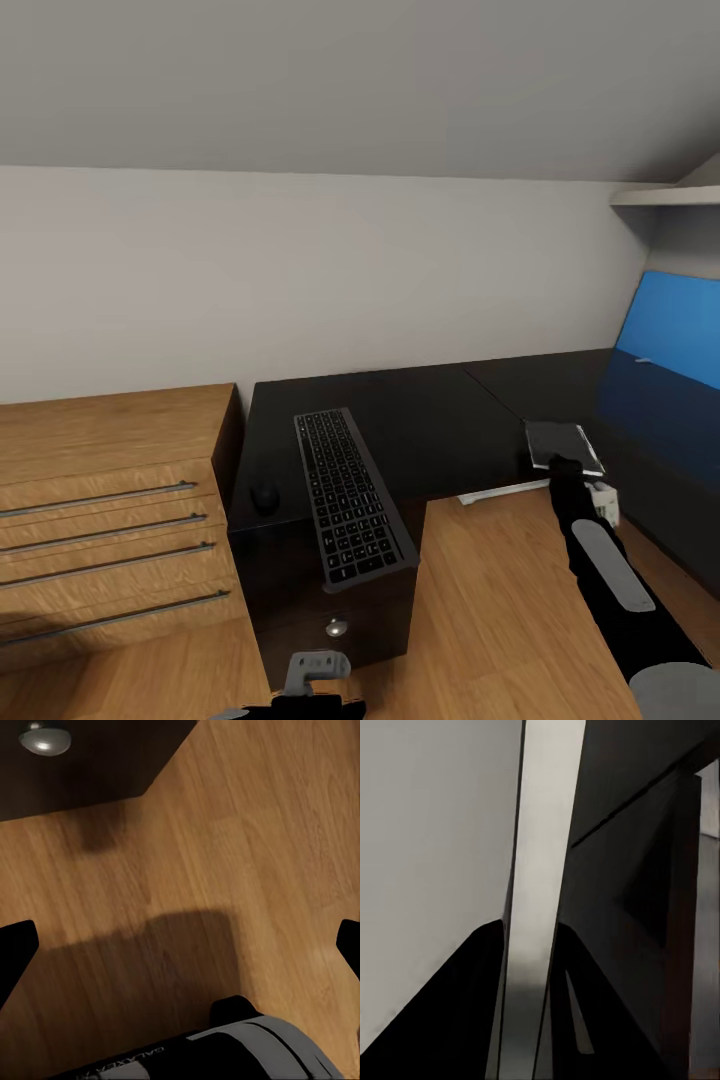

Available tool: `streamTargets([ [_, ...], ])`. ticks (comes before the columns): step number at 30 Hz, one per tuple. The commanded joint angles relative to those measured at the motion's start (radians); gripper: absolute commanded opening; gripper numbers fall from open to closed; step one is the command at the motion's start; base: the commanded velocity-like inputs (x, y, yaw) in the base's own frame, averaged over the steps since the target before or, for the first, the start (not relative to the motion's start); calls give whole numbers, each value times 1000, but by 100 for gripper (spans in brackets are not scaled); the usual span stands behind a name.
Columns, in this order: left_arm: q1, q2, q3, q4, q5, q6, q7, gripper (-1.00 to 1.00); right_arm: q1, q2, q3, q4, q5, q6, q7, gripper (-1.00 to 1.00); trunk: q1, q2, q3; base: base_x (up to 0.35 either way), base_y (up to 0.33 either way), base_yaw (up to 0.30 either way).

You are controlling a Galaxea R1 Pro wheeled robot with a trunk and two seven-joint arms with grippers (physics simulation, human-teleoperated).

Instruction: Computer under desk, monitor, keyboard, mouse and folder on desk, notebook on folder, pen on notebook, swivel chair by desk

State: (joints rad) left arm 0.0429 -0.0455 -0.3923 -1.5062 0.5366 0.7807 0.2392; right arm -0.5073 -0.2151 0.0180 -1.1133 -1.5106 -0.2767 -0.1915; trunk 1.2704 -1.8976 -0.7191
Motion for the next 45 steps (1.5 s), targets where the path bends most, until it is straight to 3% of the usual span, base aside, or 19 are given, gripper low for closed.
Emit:
streamTargets([
  [1,0,0,-5,2,9,2,10,100,-1,4,7,-2,-5,0,0,-100,0,0,-1,0,0,0],
  [8,0,2,-29,20,4,0,12,100,0,47,21,-12,-5,42,1,-100,0,0,-1,0,-7,0],
  [21,0,3,-33,33,-1,-14,17,100,0,55,24,-14,-7,141,3,-100,0,0,8,-41,-207,46],
  [29,0,3,-33,35,-24,-15,17,100,0,58,26,-13,-9,225,3,-100,0,0,12,-5,-37,139],
  [35,0,3,-33,35,-27,-15,17,100,0,77,25,-13,-10,293,4,-100,0,0,12,-1,-4,120],
  [45,0,3,-32,35,-26,-15,17,100,0,86,26,-13,-11,314,4,-100,0,0,12,-132,0,68],
])
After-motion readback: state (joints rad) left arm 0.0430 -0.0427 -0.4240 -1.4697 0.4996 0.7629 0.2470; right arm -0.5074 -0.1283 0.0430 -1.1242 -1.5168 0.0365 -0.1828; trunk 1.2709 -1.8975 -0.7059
